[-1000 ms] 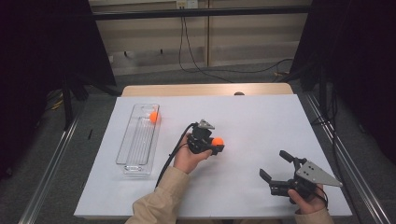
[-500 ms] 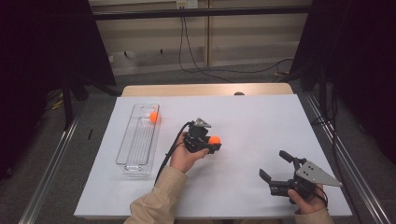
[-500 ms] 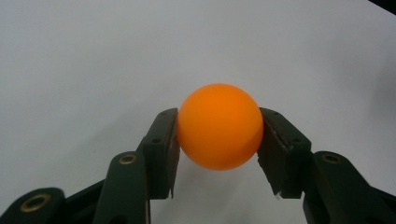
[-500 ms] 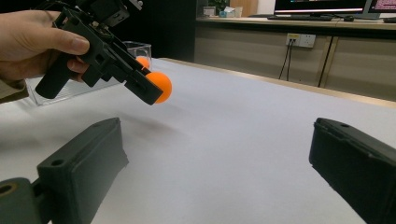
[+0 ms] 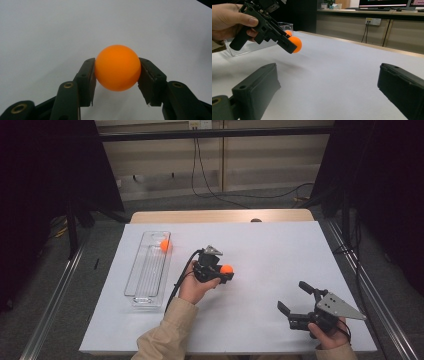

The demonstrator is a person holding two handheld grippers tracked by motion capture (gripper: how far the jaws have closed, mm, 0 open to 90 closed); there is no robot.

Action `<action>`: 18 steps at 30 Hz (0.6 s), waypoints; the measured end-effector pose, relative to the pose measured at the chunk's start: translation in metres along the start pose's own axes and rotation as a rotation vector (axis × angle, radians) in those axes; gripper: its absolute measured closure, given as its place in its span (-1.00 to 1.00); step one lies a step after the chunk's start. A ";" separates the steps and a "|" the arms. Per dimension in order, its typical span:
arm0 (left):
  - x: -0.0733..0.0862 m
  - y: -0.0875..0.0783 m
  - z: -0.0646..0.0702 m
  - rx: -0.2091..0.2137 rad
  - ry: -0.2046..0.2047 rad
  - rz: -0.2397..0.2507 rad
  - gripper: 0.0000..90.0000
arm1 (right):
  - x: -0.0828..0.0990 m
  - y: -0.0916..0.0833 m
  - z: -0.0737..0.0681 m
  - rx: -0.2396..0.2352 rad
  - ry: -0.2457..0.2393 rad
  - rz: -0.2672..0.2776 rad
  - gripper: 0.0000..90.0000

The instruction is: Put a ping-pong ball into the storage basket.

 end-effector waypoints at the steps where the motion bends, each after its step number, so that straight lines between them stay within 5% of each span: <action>1: 0.000 0.000 0.000 -0.001 -0.003 0.000 0.13 | 0.000 0.000 0.000 0.000 0.000 0.000 -0.94; 18: 0.000 -0.011 -0.008 -0.012 -0.024 0.006 0.13 | 0.000 0.000 0.000 0.001 -0.001 0.001 -0.94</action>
Point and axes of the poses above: each handheld gripper's, and its own axes: y roughly forward along the jaws, x roughly out of its underside, z roughly to its right, the point moved 5 cm from there along y, roughly forward along the jaws, and after that the axes turned 1 degree about x, right-handed, at the moved point
